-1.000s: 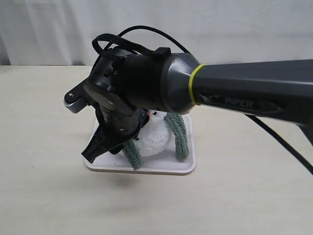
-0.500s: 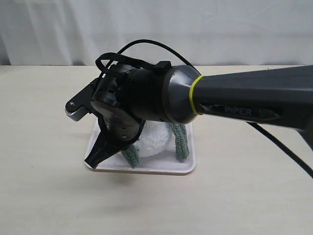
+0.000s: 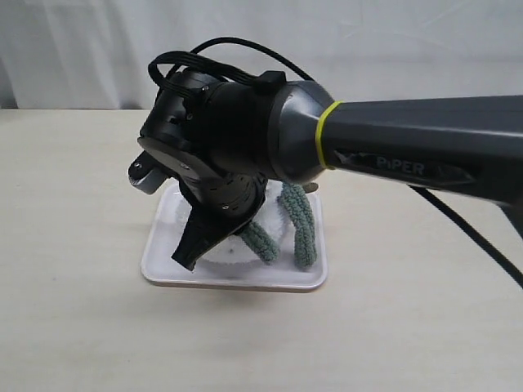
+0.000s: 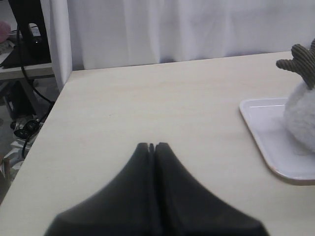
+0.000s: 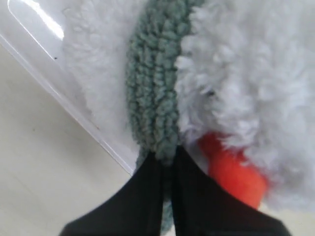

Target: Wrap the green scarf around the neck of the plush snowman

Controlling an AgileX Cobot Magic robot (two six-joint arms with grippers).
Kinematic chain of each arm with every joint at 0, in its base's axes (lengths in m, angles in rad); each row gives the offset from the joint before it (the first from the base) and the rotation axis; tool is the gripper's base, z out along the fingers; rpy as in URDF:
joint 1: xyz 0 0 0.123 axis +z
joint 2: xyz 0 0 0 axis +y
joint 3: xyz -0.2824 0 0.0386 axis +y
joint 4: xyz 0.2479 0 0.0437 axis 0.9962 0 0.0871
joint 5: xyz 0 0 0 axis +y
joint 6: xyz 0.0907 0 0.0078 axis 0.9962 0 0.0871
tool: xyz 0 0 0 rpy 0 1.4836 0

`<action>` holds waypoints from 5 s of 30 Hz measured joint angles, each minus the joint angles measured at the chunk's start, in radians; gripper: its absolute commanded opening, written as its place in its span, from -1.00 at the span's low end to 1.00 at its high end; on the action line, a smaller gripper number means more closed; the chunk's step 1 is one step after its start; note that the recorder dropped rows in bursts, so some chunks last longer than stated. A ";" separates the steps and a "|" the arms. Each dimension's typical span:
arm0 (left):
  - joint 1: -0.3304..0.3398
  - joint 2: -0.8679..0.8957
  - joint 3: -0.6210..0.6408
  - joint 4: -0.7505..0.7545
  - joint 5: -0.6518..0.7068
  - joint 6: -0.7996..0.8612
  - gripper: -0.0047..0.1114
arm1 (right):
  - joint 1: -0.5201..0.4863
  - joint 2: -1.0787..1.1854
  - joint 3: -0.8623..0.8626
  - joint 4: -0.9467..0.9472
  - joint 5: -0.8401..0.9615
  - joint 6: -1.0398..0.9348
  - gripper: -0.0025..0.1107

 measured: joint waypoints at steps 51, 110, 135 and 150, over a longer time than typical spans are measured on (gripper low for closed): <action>0.000 0.000 0.000 0.000 0.000 0.000 -0.92 | 0.000 -0.095 0.144 0.073 -0.044 -0.035 0.17; 0.000 0.000 0.000 0.000 0.000 0.000 -0.92 | -0.380 -0.198 0.609 0.161 -0.894 -0.171 -0.67; 0.000 0.000 0.000 0.000 0.000 0.000 -0.92 | -0.381 -0.298 0.484 0.623 -0.557 -0.286 -0.88; 0.000 0.000 0.000 0.000 0.000 0.000 -0.92 | -0.381 -0.298 0.433 0.811 -0.395 -0.423 -0.88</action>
